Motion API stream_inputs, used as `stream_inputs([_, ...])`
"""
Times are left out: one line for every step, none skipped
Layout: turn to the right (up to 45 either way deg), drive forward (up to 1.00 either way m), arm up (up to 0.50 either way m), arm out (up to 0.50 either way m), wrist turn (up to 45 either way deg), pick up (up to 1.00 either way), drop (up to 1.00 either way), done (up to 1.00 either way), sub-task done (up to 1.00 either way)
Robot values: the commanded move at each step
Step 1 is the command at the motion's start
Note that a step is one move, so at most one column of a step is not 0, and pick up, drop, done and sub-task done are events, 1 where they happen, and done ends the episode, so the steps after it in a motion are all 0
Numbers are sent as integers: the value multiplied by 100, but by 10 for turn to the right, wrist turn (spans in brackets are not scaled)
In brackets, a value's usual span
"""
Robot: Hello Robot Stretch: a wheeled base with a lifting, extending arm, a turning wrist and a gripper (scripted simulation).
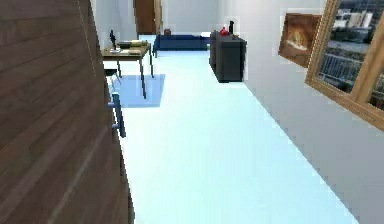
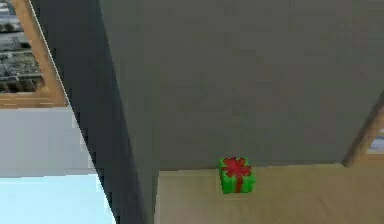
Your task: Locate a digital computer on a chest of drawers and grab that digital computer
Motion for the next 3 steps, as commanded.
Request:
stream_inputs([0, 100, 0, 0, 0, 0, 0, 0, 0])
stream_inputs([0, 100, 0, 0, 0, 0, 0, 0, 0])
stream_inputs([0, 100, 0, 0, 0, 0, 0, 0, 0])
